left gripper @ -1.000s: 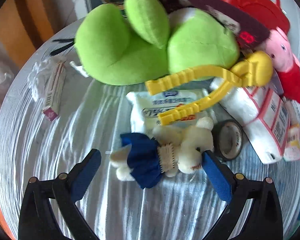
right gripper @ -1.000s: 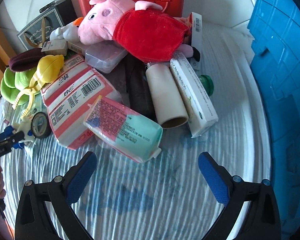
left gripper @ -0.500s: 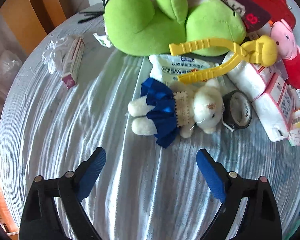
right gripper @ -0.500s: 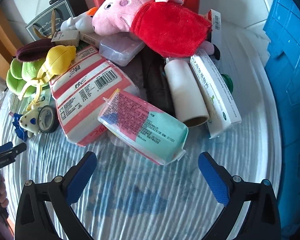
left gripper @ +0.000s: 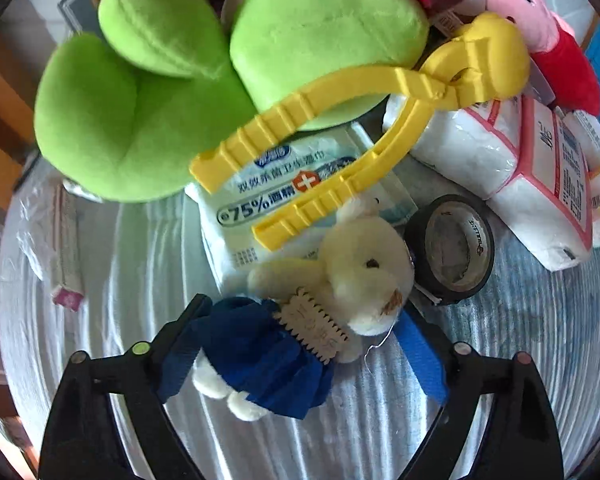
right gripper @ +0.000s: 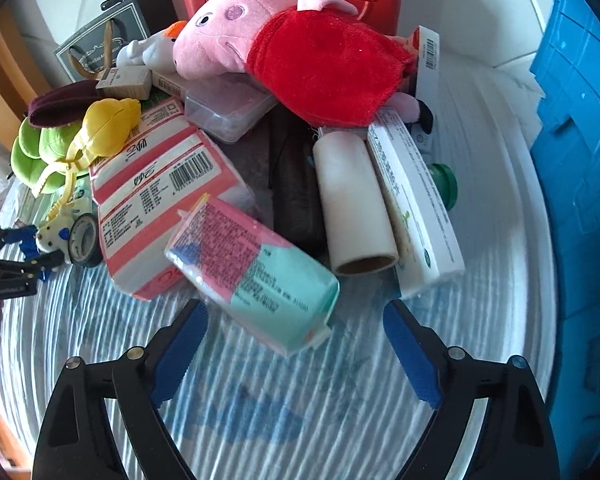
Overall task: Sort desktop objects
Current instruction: 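Reach the left gripper to the white teddy bear in blue dress and grasp it, then lift the teddy bear with left gripper while right gripper grasps the pink Kotex pack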
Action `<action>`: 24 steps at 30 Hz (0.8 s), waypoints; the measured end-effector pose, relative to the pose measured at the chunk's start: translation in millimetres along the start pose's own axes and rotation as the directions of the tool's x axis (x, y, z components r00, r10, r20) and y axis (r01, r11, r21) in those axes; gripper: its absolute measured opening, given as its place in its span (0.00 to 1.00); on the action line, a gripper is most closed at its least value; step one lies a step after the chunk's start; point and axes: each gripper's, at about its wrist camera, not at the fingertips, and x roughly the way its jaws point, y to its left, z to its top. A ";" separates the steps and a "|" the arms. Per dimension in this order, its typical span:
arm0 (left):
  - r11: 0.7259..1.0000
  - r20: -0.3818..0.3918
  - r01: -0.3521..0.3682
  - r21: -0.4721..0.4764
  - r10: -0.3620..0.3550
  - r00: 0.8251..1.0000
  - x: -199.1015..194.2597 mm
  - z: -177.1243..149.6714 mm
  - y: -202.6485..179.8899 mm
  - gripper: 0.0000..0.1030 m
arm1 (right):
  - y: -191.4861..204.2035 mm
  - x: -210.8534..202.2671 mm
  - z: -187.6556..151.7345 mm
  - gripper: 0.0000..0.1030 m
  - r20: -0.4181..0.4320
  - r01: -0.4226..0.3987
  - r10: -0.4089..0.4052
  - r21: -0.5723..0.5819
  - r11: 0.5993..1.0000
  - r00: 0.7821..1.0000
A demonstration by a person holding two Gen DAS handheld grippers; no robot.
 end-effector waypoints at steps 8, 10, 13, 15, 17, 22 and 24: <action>0.943 -0.035 0.070 -0.324 -0.086 0.996 -19.8 -25.7 22.6 0.42 | 21.4 3.4 -12.5 0.50 -0.087 -0.149 0.153 0.044 0.988 0.984; 0.937 -0.024 0.091 -0.337 -0.105 0.994 -26.0 -31.7 21.4 0.42 | 26.7 1.3 -17.8 0.51 -0.098 -0.181 0.185 0.048 0.982 0.978; 0.948 -0.009 0.068 -0.311 -0.075 0.997 -31.3 -33.8 17.4 0.42 | 24.5 1.3 -15.0 0.64 -0.083 -0.166 0.168 0.039 0.985 0.982; 0.958 -0.007 0.015 -0.285 -0.018 1.000 -30.6 -32.9 14.5 0.42 | 25.2 1.5 -12.0 0.76 -0.061 -0.115 0.116 0.023 0.993 0.991; 0.963 -0.006 -0.005 -0.270 0.004 1.000 -28.8 -32.7 13.1 0.42 | 27.3 3.5 -7.1 0.76 -0.041 -0.093 0.094 0.020 0.995 0.995; 0.961 0.041 -0.034 -0.275 0.047 0.998 -41.1 -39.4 11.6 0.42 | 30.5 7.0 -8.6 0.49 -0.011 -0.038 0.037 -0.014 0.999 0.999; 0.958 0.060 -0.047 -0.283 0.067 0.996 -50.4 -43.2 12.1 0.42 | 31.7 2.9 -13.3 0.47 -0.002 -0.029 0.029 -0.020 0.999 1.000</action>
